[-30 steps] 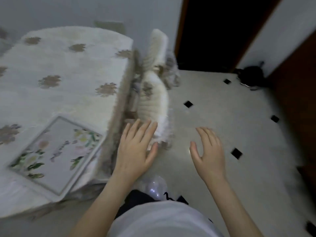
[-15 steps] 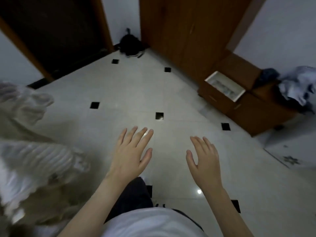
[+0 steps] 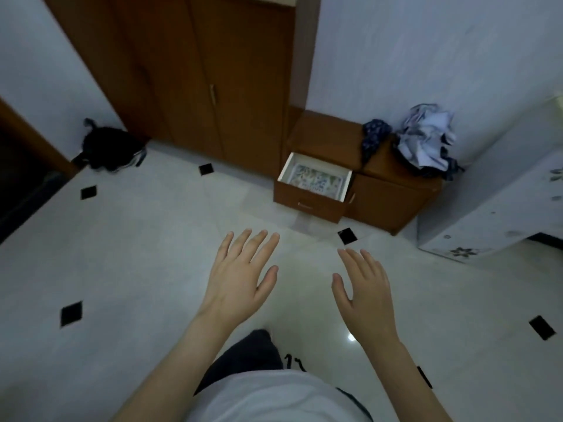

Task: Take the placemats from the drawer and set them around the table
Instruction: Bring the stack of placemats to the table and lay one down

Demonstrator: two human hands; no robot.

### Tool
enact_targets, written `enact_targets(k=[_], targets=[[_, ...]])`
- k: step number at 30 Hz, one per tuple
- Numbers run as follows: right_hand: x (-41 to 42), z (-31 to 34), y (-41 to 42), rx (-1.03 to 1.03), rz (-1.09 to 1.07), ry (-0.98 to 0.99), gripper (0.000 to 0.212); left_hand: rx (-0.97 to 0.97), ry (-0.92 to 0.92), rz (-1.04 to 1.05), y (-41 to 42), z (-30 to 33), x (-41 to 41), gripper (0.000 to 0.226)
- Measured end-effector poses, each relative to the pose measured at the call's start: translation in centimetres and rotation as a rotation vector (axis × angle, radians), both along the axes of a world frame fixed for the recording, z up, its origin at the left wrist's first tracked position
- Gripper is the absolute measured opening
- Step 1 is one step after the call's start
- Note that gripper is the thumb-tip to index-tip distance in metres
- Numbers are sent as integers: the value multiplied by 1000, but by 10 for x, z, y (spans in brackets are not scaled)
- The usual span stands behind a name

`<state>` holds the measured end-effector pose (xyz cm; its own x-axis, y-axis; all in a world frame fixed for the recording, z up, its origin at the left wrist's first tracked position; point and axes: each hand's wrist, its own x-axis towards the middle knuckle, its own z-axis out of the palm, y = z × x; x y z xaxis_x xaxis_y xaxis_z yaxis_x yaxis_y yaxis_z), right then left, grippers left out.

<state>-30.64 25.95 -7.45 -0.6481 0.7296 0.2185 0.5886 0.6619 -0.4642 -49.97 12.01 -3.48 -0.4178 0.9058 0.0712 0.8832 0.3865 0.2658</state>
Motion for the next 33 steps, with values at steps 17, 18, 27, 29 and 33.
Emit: enact_targets(k=[17,18,27,29,33], targets=[[-114,-2,301,-34,-103,-77,51,-42,7,-96,323,-3,-131,54],[-118,-3,319,-45,-101,-58,51,-37,1,-77,337,-4,-132,54],[-167,-26,435,-82,-37,47,49,6,-9,-16,444,-39,-162,53],[-181,-45,450,-110,-27,66,48,26,-18,-13,460,-60,-171,52],[-212,-95,472,-166,-33,103,48,41,-53,-24,494,-115,-190,50]])
